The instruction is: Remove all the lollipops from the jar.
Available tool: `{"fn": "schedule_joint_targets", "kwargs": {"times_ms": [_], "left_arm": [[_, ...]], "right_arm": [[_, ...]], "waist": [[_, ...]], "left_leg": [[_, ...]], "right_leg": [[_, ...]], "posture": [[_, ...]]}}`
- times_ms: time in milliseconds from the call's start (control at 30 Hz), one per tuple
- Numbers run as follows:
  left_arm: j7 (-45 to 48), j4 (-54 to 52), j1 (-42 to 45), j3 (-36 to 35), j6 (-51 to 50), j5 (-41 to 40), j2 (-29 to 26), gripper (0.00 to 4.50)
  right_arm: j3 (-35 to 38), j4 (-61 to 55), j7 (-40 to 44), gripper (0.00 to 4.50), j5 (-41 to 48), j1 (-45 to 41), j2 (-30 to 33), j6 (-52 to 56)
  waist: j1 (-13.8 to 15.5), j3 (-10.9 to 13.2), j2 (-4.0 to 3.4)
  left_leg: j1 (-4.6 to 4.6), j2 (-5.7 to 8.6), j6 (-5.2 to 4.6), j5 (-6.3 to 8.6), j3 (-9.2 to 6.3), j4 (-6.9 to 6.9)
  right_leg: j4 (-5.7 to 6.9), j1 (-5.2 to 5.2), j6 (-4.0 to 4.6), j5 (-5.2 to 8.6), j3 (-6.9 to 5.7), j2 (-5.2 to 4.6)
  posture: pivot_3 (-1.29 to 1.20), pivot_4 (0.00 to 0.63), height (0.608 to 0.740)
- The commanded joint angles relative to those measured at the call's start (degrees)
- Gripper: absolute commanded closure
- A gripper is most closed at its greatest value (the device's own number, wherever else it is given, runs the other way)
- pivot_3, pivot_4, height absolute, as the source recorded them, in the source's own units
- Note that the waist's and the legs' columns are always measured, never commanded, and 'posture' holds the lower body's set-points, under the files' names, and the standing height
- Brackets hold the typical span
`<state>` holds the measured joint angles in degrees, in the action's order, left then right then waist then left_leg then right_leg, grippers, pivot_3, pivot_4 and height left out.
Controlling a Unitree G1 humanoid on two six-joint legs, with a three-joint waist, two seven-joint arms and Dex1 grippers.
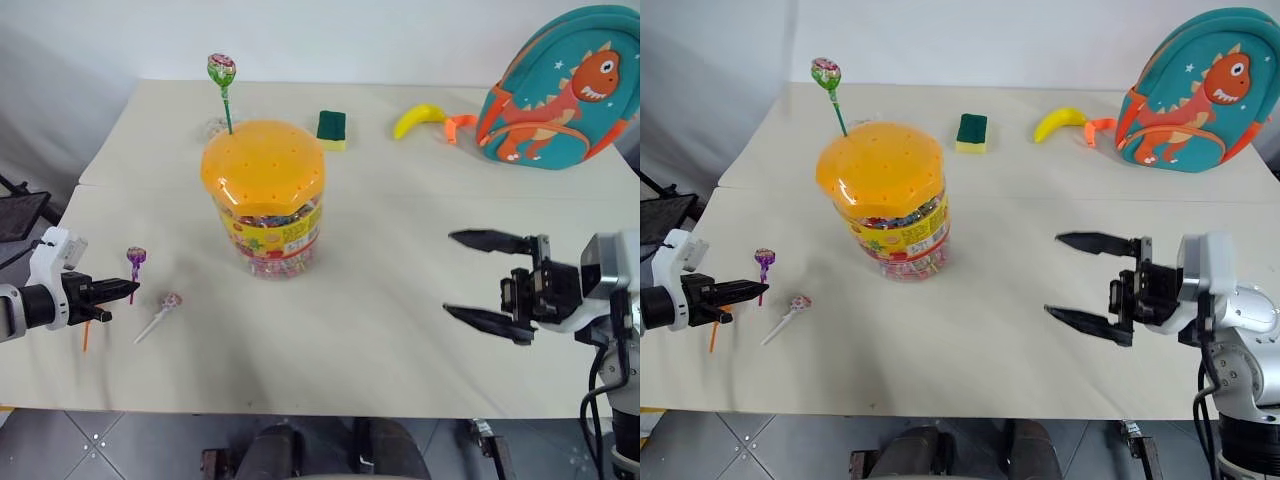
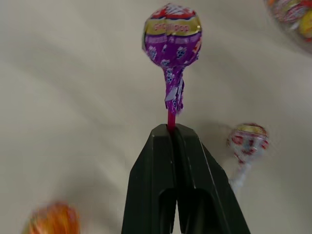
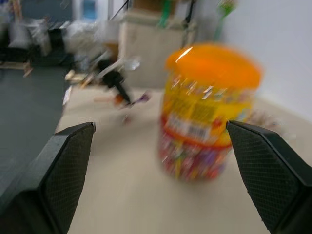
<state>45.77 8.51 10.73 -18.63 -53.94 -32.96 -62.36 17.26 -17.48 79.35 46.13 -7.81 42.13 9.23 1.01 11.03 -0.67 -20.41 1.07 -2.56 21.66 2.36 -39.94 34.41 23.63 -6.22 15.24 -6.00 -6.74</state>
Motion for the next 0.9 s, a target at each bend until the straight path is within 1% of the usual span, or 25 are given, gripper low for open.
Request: {"fn": "schedule_joint_targets", "kwargs": {"times_ms": [33, 167, 300, 367, 500, 600, 667, 700, 767, 833, 900], "left_arm": [[-0.7, -0.7, 0.1, -0.3, -1.1, 1.4, -0.2, 4.47], [-0.8, -0.8, 0.6, -0.8, -2.3, 1.4, -0.1, 4.47], [-1.1, -1.8, 1.3, -1.9, -3.1, 0.7, 0.1, 3.56], [-1.1, -2.1, 3.2, -4.5, -3.9, -0.9, 0.0, 2.95], [3.4, -2.7, 4.8, -7.5, -0.9, -2.2, -1.6, 1.76], [17.4, -6.0, 3.8, -11.2, 5.1, -6.1, -4.3, 1.76], [22.9, -6.9, 3.8, -12.0, 7.8, -7.3, -5.1, 1.76], [22.7, -6.4, 6.7, -11.5, 10.2, -7.5, -3.9, 1.76], [18.7, -4.4, 19.5, -8.4, 16.9, -8.1, 3.4, 1.76], [17.5, -3.1, 27.6, -5.4, 20.0, -7.5, 8.8, 1.76], [17.5, -1.7, 33.1, -1.9, 21.2, -6.4, 12.8, 1.76]], "right_arm": [[-0.7, -0.3, 4.4, 0.00, 0.0, 1.0, 0.7, -1.7], [-0.6, -0.1, 4.8, 0.00, 0.0, 1.1, 0.3, -1.9], [-0.3, -0.2, 5.6, 0.00, 0.3, 1.7, 0.4, -2.0], [1.0, -0.9, 5.1, 0.00, 2.0, 2.7, 0.2, -1.6], [4.4, -2.9, -1.8, 0.00, 7.9, 2.3, -1.7, 1.6], [8.2, -3.9, -7.9, 0.00, 13.1, 0.7, -1.4, 5.0], [9.6, -3.6, -10.3, 0.00, 14.6, -0.5, -1.5, 5.9], [10.3, -3.4, -11.5, 0.00, 15.2, -1.1, -1.7, 6.1], [11.5, -2.3, -14.0, 0.00, 15.6, -2.7, -2.7, 5.8], [11.8, -1.8, -15.0, 0.00, 14.8, -3.5, -3.3, 5.2], [11.9, -1.9, -15.3, 0.00, 14.1, -3.7, -3.7, 4.8]], "waist": [[-0.3, 0.0, 0.00], [-0.4, 0.0, 0.00], [-0.4, 0.0, 0.00], [-0.2, 0.0, 0.01], [0.1, 0.0, 0.01], [0.0, 0.0, 0.00], [-0.1, 0.0, -0.01], [-0.1, 0.0, -0.05], [0.8, 0.0, -0.18], [1.4, 0.0, -0.10], [1.4, 0.0, -0.03]], "left_leg": [[0.00, -0.03, 0.00, 0.00, 0.01, 0.00], [0.05, -0.05, 0.01, -0.01, 0.09, -0.09], [0.10, -0.07, 0.04, 0.00, 0.08, -0.10], [0.10, -0.08, 0.06, 0.01, 0.08, -0.09], [0.06, -0.06, 0.06, 0.01, 0.04, -0.11], [0.06, -0.07, 0.07, 0.01, 0.04, -0.11], [0.06, -0.08, 0.08, 0.01, 0.04, -0.11], [0.06, -0.08, 0.08, 0.01, 0.04, -0.11], [0.10, -0.07, 0.09, 0.01, 0.04, -0.14], [0.04, 0.03, 0.08, -0.12, -0.10, -0.28], [0.07, 0.12, 0.06, -0.17, -0.04, -0.28]], "right_leg": [[0.00, 0.00, 0.00, 0.00, 0.00, 0.04], [0.03, -0.06, 0.00, 0.00, 0.03, 0.04], [0.06, -0.08, 0.00, 0.00, 0.04, 0.01], [0.05, -0.07, 0.00, 0.00, 0.04, 0.01], [0.03, -0.07, 0.00, 0.00, 0.01, 0.00], [0.03, -0.06, 0.01, 0.00, 0.01, 0.00], [0.01, -0.06, 0.03, 0.01, 0.01, -0.01], [-0.01, -0.06, 0.03, 0.02, 0.00, -0.01], [-0.01, -0.13, 0.03, 0.02, -0.01, -0.01], [-0.01, -0.16, 0.02, 0.01, -0.11, -0.03], [0.27, -0.17, -0.03, -0.04, -0.08, 0.08]], "posture": [[0.00, 0.150, 0.740], [0.00, 0.150, 0.740], [0.00, 0.150, 0.740], [0.00, 0.150, 0.740], [0.00, 0.150, 0.740], [0.00, 0.150, 0.740], [0.00, 0.150, 0.740], [0.00, 0.150, 0.740], [0.00, 0.150, 0.740], [0.00, 0.150, 0.740], [0.00, 0.150, 0.740]]}}
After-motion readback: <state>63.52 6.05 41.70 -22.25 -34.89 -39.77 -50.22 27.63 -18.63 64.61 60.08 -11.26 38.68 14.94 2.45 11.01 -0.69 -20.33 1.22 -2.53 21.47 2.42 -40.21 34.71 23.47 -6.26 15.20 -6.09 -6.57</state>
